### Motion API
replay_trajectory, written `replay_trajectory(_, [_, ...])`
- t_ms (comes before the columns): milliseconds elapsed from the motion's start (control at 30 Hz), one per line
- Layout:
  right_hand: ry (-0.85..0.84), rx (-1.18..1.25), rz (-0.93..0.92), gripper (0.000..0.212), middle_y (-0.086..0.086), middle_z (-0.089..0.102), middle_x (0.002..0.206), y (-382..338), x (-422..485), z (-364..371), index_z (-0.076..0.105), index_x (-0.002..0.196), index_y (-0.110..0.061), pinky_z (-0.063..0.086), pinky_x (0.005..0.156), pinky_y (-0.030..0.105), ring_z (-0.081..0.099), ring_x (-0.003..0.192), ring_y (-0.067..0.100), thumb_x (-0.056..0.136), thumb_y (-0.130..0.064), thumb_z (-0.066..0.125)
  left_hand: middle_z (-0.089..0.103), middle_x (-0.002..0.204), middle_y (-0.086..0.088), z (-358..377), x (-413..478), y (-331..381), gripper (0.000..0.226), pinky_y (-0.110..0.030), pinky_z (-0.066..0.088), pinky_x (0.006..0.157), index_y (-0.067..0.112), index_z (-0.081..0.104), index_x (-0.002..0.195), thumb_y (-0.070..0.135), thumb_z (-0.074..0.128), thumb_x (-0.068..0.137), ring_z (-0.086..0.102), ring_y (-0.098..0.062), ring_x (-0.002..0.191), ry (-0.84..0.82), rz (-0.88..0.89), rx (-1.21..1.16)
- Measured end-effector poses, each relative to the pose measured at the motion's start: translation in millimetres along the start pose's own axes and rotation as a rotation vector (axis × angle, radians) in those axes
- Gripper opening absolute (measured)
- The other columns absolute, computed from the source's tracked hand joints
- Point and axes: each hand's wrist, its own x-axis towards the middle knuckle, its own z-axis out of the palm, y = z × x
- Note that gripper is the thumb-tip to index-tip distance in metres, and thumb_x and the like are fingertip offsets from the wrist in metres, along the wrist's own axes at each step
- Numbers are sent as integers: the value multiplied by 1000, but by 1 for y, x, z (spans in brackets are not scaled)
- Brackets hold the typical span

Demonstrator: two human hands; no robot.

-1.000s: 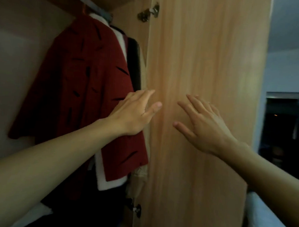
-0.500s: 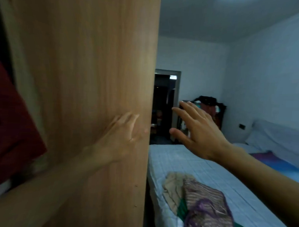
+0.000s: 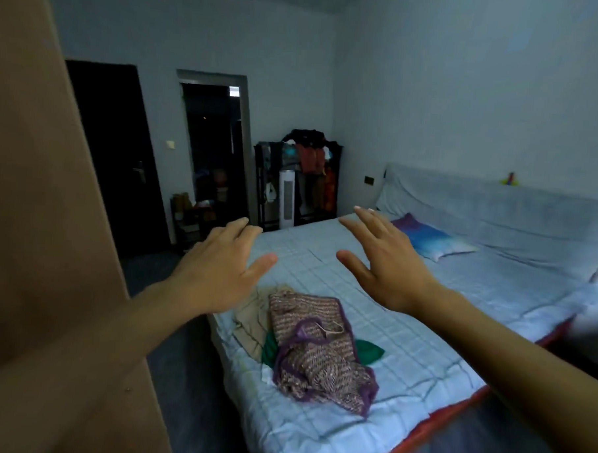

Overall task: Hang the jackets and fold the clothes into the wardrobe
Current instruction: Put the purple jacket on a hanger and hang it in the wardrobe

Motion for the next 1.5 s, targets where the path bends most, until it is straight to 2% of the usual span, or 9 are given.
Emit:
replay_trajectory(233, [7,5,86,76,6,23,162,124,-11,11,30,151,-26,22,120,46,20,149,26,90,-69,18,14,164,0,66,78,82,73,-47,27,117,24,23,155,65,34,96,21,-24,147,-33,58,-27])
replay_trajectory(567, [-97,136,177,83,9,27,160,221,-15,92,33,151,-22,23,118,47,22,148,28,87,-73,17,16,164,-1,188,147,124,68,-47,26,117,23,27,152,64,31,98,21,-24,147,-169,-13,-124])
replay_trajectory(733, [-204,161,159,98,10,28,160,240,7,153,35,150,-22,26,117,51,24,147,30,81,-83,0,40,148,3,245,188,107,75,-48,32,113,29,40,139,78,19,86,37,-21,138,-207,-29,-162])
replay_trajectory(867, [-239,142,160,101,10,27,160,259,42,187,34,150,-22,25,117,51,23,148,30,79,-85,-1,27,159,-2,276,230,90,68,-49,29,116,22,34,148,65,30,96,27,-23,146,-201,-56,-231])
replay_trajectory(967, [-268,105,159,95,7,26,161,275,68,203,32,151,-24,23,119,48,21,148,27,82,-82,4,27,160,-3,300,258,73,65,-48,27,118,20,32,150,59,35,98,24,-21,147,-179,-73,-304])
replay_trajectory(1133, [-329,60,194,82,8,27,160,309,114,240,33,151,-24,24,119,47,22,148,27,86,-73,18,41,148,0,345,303,41,54,-42,34,112,22,41,142,54,38,99,37,-19,136,-219,-100,-342])
replay_trajectory(1300, [-404,147,200,78,10,29,159,328,137,290,34,150,-20,23,119,45,23,148,27,89,-67,25,38,154,-3,381,333,22,61,-44,32,115,20,39,145,58,39,97,34,-21,140,-222,-120,-377])
replay_trajectory(1433, [-467,217,182,76,9,28,159,350,159,328,33,151,-21,20,120,43,22,148,27,90,-67,29,39,153,-3,404,356,7,64,-43,32,115,18,40,146,59,42,96,35,-20,140,-213,-196,-368])
replay_trajectory(1500, [-488,267,176,87,7,27,160,365,173,346,32,151,-22,20,120,43,20,149,25,86,-79,21,38,153,-2,416,367,6,63,-41,31,115,18,40,146,57,43,97,34,-20,141,-222,-246,-353])
